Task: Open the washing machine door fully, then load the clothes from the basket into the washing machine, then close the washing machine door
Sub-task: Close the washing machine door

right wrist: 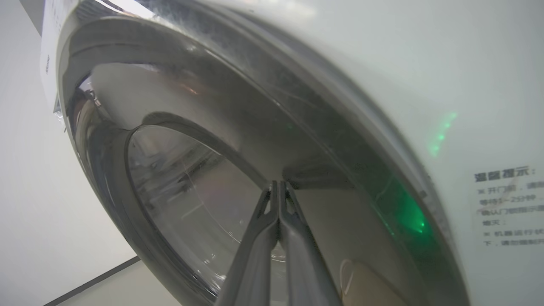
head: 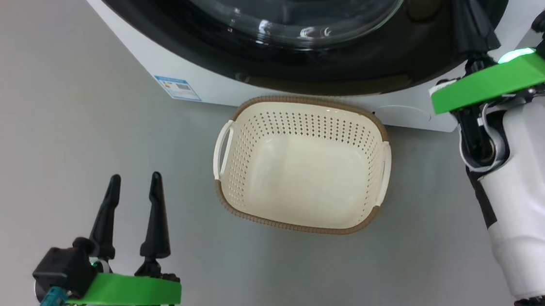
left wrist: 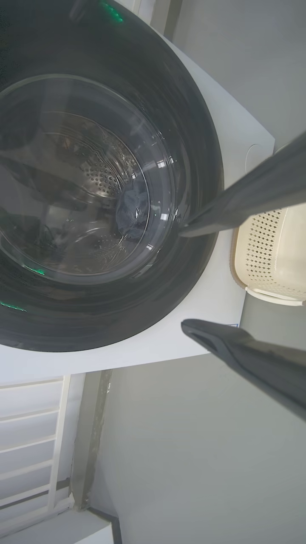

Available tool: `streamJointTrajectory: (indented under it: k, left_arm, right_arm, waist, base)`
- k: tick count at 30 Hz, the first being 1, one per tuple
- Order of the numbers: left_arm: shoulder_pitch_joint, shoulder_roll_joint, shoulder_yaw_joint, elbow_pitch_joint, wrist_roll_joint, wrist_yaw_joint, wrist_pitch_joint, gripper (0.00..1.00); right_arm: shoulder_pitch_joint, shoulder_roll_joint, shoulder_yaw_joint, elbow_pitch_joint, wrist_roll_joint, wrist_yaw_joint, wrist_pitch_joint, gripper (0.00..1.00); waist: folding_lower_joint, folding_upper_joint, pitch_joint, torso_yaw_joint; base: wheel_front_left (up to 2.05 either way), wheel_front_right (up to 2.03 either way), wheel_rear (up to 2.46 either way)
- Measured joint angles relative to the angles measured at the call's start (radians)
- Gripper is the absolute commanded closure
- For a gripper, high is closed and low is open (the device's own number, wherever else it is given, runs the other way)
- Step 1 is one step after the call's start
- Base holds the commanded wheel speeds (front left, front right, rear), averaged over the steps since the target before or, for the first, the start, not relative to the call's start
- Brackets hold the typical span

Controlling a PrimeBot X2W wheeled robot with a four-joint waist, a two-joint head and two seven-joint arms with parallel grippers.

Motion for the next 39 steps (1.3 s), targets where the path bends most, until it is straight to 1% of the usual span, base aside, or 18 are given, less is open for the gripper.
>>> streamJointTrajectory:
  k: [2, 4, 5, 6, 7, 8, 9, 10, 21, 30, 39]
  left_arm:
    - [0.001, 0.001, 0.005, 0.007, 0.0, 0.0, 0.0, 0.0]
    - [0.003, 0.002, 0.009, 0.015, 0.003, 0.0, 0.0, 0.0]
    - [0.006, 0.002, 0.011, 0.019, 0.003, 0.0, 0.0, 0.0]
    - [0.01, 0.003, 0.013, 0.023, 0.004, 0.0, 0.0, 0.0]
    - [0.017, 0.005, 0.016, 0.026, 0.007, 0.0, 0.0, 0.0]
    - [0.024, 0.006, 0.018, 0.03, 0.01, 0.0, 0.0, 0.0]
    - [0.03, 0.008, 0.02, 0.034, 0.011, 0.0, 0.0, 0.0]
    - [0.042, 0.016, 0.024, 0.039, 0.011, 0.0, 0.0, 0.0]
    - [0.115, 0.065, 0.044, 0.052, 0.012, 0.0, 0.0, 0.0]
    - [0.146, 0.09, 0.049, 0.056, 0.019, 0.0, 0.0, 0.0]
    - [0.17, 0.116, 0.046, 0.069, 0.018, 0.0, 0.0, 0.0]
  right_arm:
    - [0.014, -0.004, 0.021, -0.002, 0.003, 0.0, 0.0, 0.83]
    - [0.045, -0.007, 0.041, -0.005, 0.006, 0.0, 0.0, 0.75]
    - [0.064, -0.007, 0.05, -0.006, 0.009, 0.0, 0.0, 0.68]
    - [0.085, -0.007, 0.058, -0.007, 0.009, 0.0, 0.0, 0.6]
    - [0.105, -0.007, 0.065, -0.008, 0.009, 0.0, 0.0, 0.4]
    - [0.122, -0.008, 0.07, -0.009, 0.009, 0.0, 0.0, 0.4]
    - [0.138, -0.01, 0.079, -0.009, 0.009, 0.0, 0.0, 0.13]
    - [0.169, -0.012, 0.094, -0.013, 0.009, 0.0, 0.0, 0.0]
    - [0.34, -0.022, 0.125, -0.028, 0.046, 0.0, 0.0, 0.0]
    - [0.455, -0.041, 0.109, -0.041, 0.046, 0.0, 0.0, 0.0]
    - [0.531, -0.045, 0.083, -0.044, 0.046, 0.0, 0.0, 0.0]
  waist:
    - [0.0, 0.0, -0.011, -0.004]
    - [0.0, 0.0, -0.023, -0.008]
    - [0.0, 0.0, -0.03, -0.01]
    - [0.0, 0.0, -0.037, -0.013]
    - [0.0, 0.0, -0.044, -0.015]
    - [0.0, 0.0, -0.051, -0.018]
    - [0.0, 0.0, -0.058, -0.021]
    - [0.0, 0.0, -0.074, -0.028]
    - [0.0, 0.0, -0.158, -0.085]
    - [0.0, 0.0, -0.203, -0.151]
    - [0.0, 0.0, -0.238, -0.214]
  base:
    - [0.0, 0.0, 0.0]
    - [0.0, 0.0, 0.0]
    - [0.0, 0.0, 0.0]
    - [0.0, 0.0, 0.0]
    - [0.0, 0.0, 0.0]
    - [0.0, 0.0, 0.0]
    - [0.0, 0.0, 0.0]
    - [0.0, 0.0, 0.0]
    - [0.0, 0.0, 0.0]
    - [0.0, 0.0, 0.0]
    - [0.0, 0.0, 0.0]
